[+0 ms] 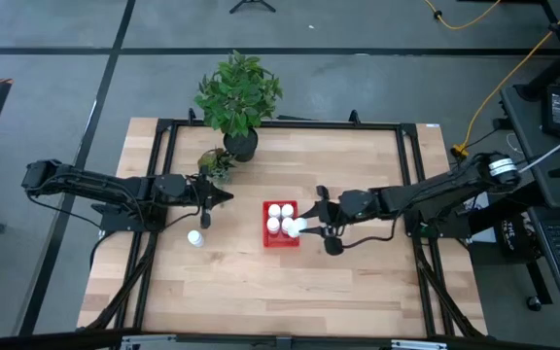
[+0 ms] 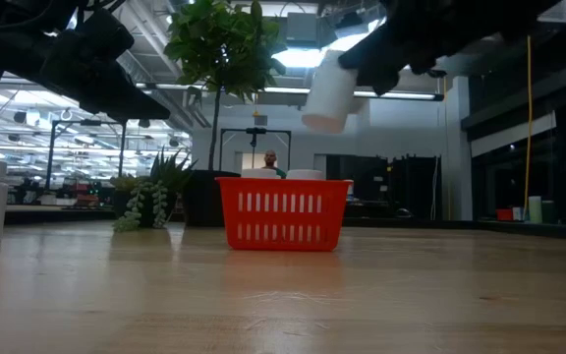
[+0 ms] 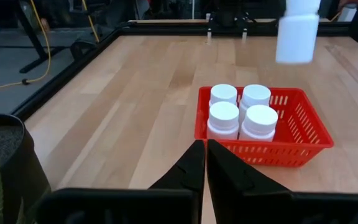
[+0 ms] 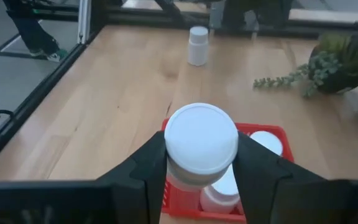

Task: Pick and place pill bottles into a basket
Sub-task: Put the white medicine bottle into the red bin

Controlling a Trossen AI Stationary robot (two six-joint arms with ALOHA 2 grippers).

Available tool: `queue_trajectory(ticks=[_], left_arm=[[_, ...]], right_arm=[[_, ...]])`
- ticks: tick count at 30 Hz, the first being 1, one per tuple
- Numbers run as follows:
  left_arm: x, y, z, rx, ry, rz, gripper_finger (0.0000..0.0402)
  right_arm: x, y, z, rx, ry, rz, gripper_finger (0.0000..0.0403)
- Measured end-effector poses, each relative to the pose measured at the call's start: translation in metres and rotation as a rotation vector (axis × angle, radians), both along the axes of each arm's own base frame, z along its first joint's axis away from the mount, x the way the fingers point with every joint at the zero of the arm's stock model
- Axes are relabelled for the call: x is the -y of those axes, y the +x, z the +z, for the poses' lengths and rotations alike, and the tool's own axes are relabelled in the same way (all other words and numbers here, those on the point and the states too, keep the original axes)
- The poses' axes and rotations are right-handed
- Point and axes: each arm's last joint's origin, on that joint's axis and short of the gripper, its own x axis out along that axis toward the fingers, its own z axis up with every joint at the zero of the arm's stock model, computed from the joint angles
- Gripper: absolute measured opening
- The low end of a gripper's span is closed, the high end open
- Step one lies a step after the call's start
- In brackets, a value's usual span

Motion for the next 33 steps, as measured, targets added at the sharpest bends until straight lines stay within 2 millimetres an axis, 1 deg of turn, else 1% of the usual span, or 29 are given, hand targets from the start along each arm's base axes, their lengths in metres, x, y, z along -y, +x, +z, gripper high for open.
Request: queue_trajectory(ticks=[5, 8, 12, 20, 26, 33], left_arm=[[0.0, 0.0, 0.0, 0.0, 0.0, 0.0, 0.0006], [0.0, 0.0, 0.0, 0.0, 0.0, 0.0, 0.0006], [0.0, 0.0, 0.0, 0.0, 0.0, 0.0, 0.001], [0.0, 0.0, 0.0, 0.0, 0.001, 0.0, 0.0011], [0.0, 0.0, 0.0, 0.0, 0.001, 0.0, 0.0006], [0.0, 0.0, 0.0, 0.0, 0.001, 0.0, 0.0012]], right_arm=[[-0.005, 0.022, -0.003, -0.095, 0.0, -0.007, 0.0146], [-0.011, 0.035, -0.003, -0.15, -0.057, 0.014, 0.0146], [-0.017, 0.045, -0.004, -0.231, -0.113, -0.008, 0.0146], [-0.022, 0.048, -0.01, -0.252, -0.116, -0.002, 0.0146], [-0.023, 0.052, -0.018, -0.271, -0.118, -0.003, 0.0146], [-0.025, 0.056, -0.031, -0.297, -0.104, -0.013, 0.0146]])
